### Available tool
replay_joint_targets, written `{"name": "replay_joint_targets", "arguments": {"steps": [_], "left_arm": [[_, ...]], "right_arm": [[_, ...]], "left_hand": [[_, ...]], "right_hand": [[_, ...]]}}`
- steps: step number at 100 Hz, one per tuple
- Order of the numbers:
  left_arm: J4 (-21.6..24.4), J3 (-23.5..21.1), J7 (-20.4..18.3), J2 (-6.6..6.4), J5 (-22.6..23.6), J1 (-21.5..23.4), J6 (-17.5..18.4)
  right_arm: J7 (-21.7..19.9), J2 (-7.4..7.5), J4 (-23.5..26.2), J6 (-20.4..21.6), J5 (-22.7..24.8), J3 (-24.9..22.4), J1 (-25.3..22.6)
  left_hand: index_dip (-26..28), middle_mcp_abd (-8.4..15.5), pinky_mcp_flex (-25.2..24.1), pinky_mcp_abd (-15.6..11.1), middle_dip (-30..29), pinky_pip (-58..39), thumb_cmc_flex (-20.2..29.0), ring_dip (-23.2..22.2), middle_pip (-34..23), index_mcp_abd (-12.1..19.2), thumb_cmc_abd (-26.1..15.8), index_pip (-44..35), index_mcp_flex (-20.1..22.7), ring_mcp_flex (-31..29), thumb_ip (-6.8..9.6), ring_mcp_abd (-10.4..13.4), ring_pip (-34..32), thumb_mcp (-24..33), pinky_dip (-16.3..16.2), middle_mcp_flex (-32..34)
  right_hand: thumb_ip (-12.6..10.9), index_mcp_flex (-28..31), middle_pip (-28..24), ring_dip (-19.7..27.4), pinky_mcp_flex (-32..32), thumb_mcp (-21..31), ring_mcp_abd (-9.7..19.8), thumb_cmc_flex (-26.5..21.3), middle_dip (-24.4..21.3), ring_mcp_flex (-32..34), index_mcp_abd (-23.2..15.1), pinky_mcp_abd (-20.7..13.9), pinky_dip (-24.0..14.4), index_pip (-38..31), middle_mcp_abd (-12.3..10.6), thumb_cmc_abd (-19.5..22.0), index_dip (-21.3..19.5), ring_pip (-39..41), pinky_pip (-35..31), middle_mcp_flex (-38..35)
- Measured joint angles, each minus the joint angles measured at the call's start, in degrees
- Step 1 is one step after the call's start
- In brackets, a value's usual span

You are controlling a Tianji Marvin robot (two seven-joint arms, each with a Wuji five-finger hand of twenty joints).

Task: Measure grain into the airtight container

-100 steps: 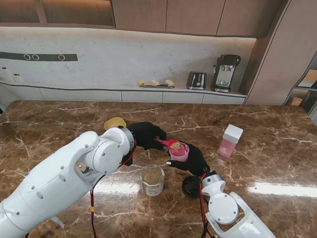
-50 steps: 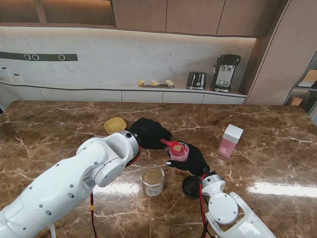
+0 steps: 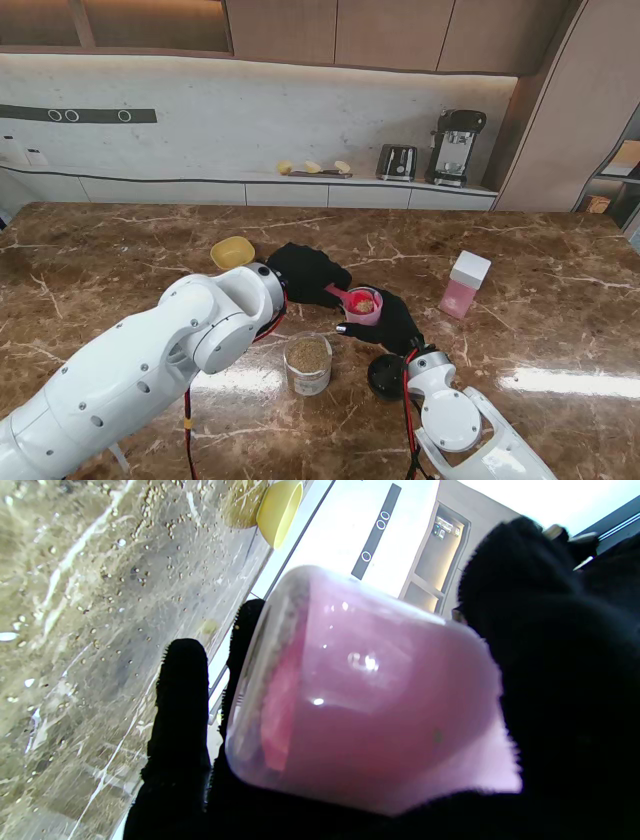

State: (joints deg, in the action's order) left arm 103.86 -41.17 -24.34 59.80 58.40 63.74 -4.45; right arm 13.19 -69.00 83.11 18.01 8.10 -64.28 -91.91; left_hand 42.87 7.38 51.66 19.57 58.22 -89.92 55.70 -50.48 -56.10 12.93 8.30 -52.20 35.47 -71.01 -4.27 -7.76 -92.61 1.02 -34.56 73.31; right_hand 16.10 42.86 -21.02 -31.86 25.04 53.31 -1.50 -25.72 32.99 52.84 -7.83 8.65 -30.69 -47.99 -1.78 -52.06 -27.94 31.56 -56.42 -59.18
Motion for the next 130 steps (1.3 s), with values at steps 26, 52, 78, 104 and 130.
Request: {"name": "replay_joint_targets", "arguments": {"steps": [26, 52, 78, 104, 130], "left_arm": [[-0.1, 0.1, -1.5, -0.13, -2.7, -0.4, -1.1], [-0.6, -0.5, -0.9, -0.13, -5.1, -0.2, -0.9], [-0.8, -1.8, -1.3, -0.18, -6.6, 0.3, -0.1], [-1.3, -3.7, 2.2, -0.05, -6.8, 2.1, 1.4], [-2.2, -5.0, 9.4, 0.12, 4.5, 4.0, 8.3]], "right_arm": [[0.1, -0.01, 0.1, -0.1, 0.1, -0.2, -0.1], [0.1, -0.01, 0.1, -0.1, 0.1, -0.2, -0.1], [0.1, -0.01, 0.1, -0.2, 0.1, -0.3, -0.1], [0.1, -0.01, 0.1, -0.2, 0.0, -0.3, -0.1], [0.1, -0.01, 0.1, -0.3, 0.0, -0.4, -0.2]], "left_hand": [[-0.5, 0.0, -0.8, 0.0, 0.9, 0.0, -3.8, 0.0, 0.0, 2.3, 0.0, -1.6, -0.9, 0.0, 0.05, 0.0, 0.0, -1.2, 0.0, 0.0], [6.1, 0.0, -0.8, 0.1, 2.1, 0.0, -3.6, 0.0, 0.0, 5.9, -1.2, -0.6, -0.9, 0.0, -0.45, 0.0, 0.0, -1.3, -0.1, 0.0], [8.0, 0.4, -0.8, 0.1, 2.1, 0.0, -1.3, 0.0, 0.0, 6.3, -2.9, -0.5, -3.9, 0.0, -0.54, 0.0, 0.0, -2.0, -0.1, 0.0], [8.1, 0.5, -0.8, 0.6, 2.1, 0.0, -0.7, 0.0, 0.0, 6.7, -2.9, -0.5, -3.9, 0.0, -0.56, 0.0, 0.0, -2.5, -0.1, 0.0], [8.7, 0.9, -0.8, 0.6, 2.1, 0.0, -0.7, 0.0, 0.0, 7.0, -2.9, -0.5, -3.9, 0.0, -0.56, 0.0, 0.0, -2.5, -0.1, 0.0]], "right_hand": [[0.0, 0.0, 0.0, 0.0, 0.0, 0.0, 0.0, 0.0, 0.0, 0.0, 0.0, 0.0, 0.0, 0.0, 0.0, 0.0, 0.0, 0.0, 0.0, 0.0], [0.0, 0.0, 0.0, 0.0, -0.1, 0.0, 0.0, 0.0, 0.0, 0.0, 0.0, 0.0, 0.0, 0.0, 0.0, 0.0, 0.0, 0.0, 0.0, 0.0], [0.0, 0.0, 0.0, 0.0, -0.1, 0.0, 0.0, 0.0, 0.0, 0.0, 0.0, 0.0, 0.0, 0.0, 0.0, 0.0, 0.0, 0.0, 0.0, 0.0], [0.0, 0.0, 0.0, 0.0, -0.1, 0.0, 0.0, 0.0, 0.0, 0.0, 0.0, 0.0, 0.0, 0.0, 0.0, 0.0, 0.0, 0.0, 0.0, 0.0], [0.0, 0.0, 0.0, 0.0, -0.1, 0.0, 0.0, 0.0, 0.0, 0.0, 0.0, 0.0, 0.0, 0.0, 0.0, 0.0, 0.0, 0.0, 0.0, 0.0]]}}
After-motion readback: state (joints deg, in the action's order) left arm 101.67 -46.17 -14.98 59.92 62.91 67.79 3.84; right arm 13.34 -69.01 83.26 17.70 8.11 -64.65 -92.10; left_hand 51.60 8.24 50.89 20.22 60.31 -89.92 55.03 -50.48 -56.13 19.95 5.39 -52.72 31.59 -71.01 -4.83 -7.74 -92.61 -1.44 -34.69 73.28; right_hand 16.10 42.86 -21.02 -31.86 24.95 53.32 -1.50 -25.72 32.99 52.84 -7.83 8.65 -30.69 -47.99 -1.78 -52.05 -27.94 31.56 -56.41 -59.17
